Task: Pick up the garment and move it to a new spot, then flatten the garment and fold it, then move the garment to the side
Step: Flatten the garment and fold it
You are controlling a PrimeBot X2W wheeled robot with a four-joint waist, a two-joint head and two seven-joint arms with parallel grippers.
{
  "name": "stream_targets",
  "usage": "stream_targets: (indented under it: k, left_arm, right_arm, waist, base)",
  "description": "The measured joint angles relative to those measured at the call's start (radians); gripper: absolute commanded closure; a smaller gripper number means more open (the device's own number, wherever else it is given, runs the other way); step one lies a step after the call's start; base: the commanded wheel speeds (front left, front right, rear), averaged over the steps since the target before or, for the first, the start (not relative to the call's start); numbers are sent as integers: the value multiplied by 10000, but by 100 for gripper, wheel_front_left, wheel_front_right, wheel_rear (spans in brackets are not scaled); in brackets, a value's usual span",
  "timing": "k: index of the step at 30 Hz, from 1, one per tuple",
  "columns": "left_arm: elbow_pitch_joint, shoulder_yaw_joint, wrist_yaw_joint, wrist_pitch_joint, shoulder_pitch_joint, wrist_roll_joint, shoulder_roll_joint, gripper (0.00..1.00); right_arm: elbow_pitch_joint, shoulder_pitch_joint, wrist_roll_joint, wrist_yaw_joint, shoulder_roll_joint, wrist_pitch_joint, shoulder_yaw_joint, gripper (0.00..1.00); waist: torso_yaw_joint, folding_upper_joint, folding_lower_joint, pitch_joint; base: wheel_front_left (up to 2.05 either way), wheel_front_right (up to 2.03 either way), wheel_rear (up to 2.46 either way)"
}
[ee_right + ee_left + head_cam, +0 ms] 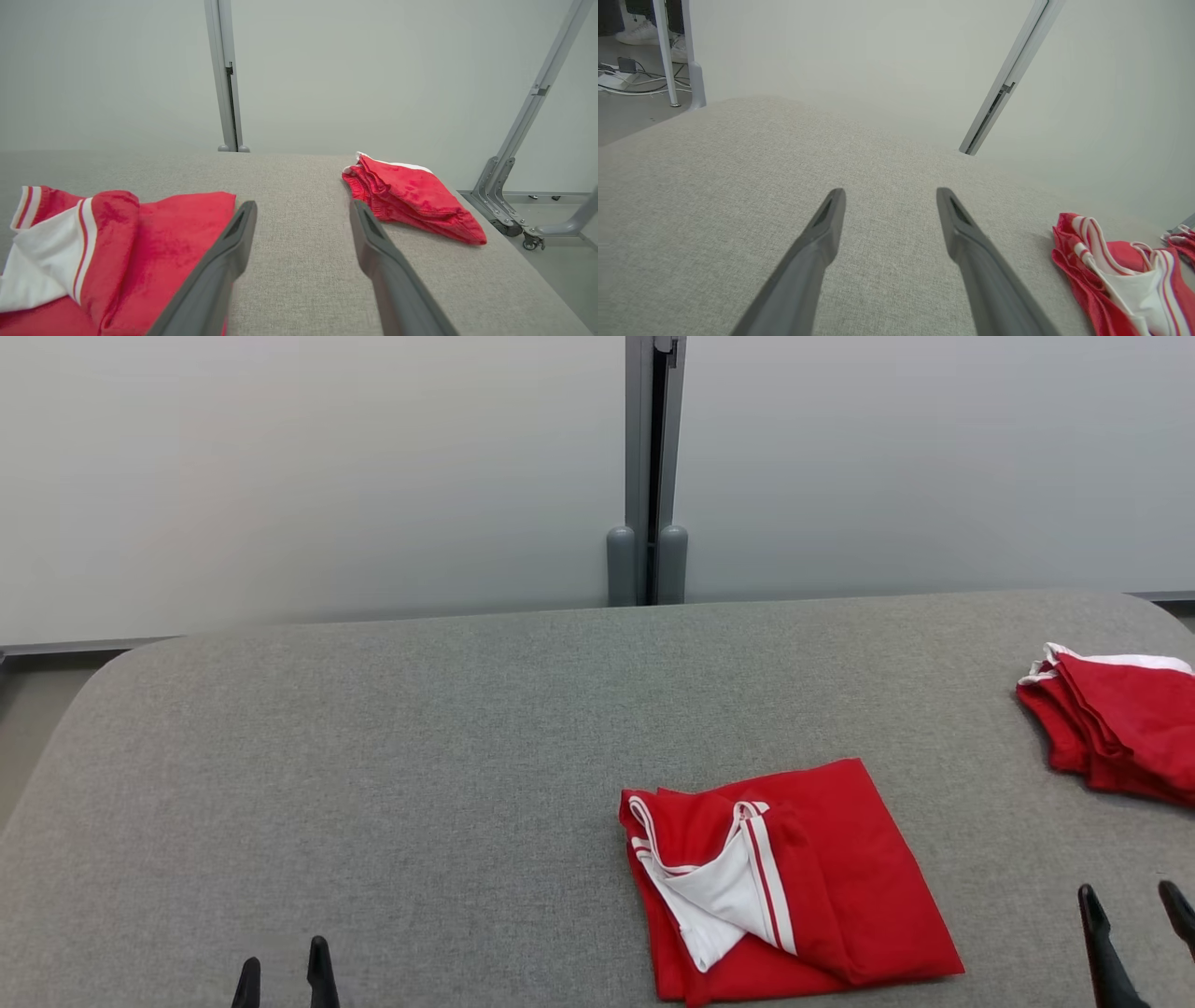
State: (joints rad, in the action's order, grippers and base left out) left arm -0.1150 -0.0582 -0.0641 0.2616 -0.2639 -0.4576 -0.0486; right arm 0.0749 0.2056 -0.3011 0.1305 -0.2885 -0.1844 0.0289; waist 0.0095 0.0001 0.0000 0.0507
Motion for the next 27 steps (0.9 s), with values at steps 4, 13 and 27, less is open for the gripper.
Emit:
stream_targets:
  k: [4,13,27]
  left_arm:
    - [146,127,-71,0,-212,2,-2,0]
    - [364,253,-71,0,-341,0,-4,0]
    - [585,165,109,0,-106,360,-2,0]
  right_arm:
    - [830,282,270,0,100,-571,336,0]
    - [1231,123,295,0,301,-732,552,0]
    - [2280,-2446,159,2,-44,-663,-1574,100]
  waist:
    - [-21,0,1,118]
    - [64,0,0,102]
    - [723,0,0,-587]
  base:
    - [0,0,0]
    - [0,0,0]
    - [0,0,0]
